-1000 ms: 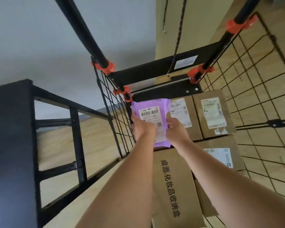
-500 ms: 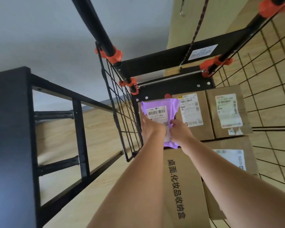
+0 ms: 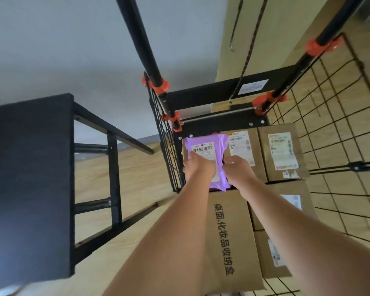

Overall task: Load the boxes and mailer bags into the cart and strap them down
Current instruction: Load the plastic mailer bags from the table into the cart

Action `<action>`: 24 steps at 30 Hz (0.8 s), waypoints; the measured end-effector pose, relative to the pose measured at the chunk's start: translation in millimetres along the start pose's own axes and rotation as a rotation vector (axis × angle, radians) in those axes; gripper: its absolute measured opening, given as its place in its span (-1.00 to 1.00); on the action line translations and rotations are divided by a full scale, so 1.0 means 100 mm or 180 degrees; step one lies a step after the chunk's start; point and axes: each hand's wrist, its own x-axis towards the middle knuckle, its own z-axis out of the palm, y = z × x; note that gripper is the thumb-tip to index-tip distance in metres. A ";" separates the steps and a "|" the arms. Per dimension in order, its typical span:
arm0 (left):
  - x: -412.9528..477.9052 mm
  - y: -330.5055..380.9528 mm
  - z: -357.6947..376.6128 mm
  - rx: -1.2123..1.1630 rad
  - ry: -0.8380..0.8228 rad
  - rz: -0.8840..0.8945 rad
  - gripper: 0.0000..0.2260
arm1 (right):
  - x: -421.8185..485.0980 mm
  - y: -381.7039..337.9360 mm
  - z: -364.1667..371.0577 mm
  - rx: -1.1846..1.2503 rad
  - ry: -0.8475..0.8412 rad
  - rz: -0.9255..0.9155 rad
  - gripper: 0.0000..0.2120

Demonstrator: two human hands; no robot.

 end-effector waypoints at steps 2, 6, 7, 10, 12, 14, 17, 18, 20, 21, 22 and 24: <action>-0.13 0.02 -0.08 0.0160 -0.0080 0.0139 -0.39 | -0.13 -0.07 -0.05 -0.0072 0.0042 -0.0101 -0.62; -0.45 0.06 -0.26 0.0408 -0.0088 0.0399 -0.49 | -0.40 -0.22 -0.20 -0.0206 0.0079 -0.0319 -0.68; -0.52 0.07 -0.30 0.0467 -0.0101 0.0469 -0.47 | -0.48 -0.26 -0.25 -0.0249 0.0100 -0.0391 -0.70; -0.78 0.09 -0.44 0.0690 -0.0168 0.0744 -0.42 | -0.73 -0.38 -0.36 -0.0375 0.0200 -0.0583 -0.72; -0.95 0.10 -0.55 0.0933 -0.0107 0.0984 -0.44 | -0.92 -0.48 -0.43 -0.0566 0.0232 -0.0728 -0.72; -1.11 0.10 -0.67 0.1230 0.0025 0.1303 -0.50 | -1.10 -0.59 -0.48 -0.0836 0.0277 -0.0874 -0.71; -1.33 0.06 -0.87 0.1552 0.0293 0.1769 -0.54 | -1.36 -0.73 -0.51 -0.1453 0.0463 -0.1215 -0.73; -1.39 0.03 -0.96 0.1666 0.0401 0.1876 -0.53 | -1.45 -0.77 -0.50 -0.1652 0.0565 -0.1348 -0.76; -1.51 -0.09 -1.13 0.1896 0.0667 0.2039 -0.55 | -1.60 -0.82 -0.44 -0.1854 0.0708 -0.1534 -0.81; -1.55 -0.16 -1.22 0.1959 0.0796 0.2084 -0.58 | -1.67 -0.84 -0.39 -0.1946 0.0751 -0.1606 -0.84; -1.59 -0.25 -1.33 0.1977 0.0901 0.2088 -0.62 | -1.76 -0.88 -0.33 -0.2066 0.0789 -0.1678 -0.85; -1.65 -0.46 -1.58 0.1942 0.1017 0.2019 -0.65 | -1.92 -0.94 -0.18 -0.2294 0.0877 -0.1810 -0.86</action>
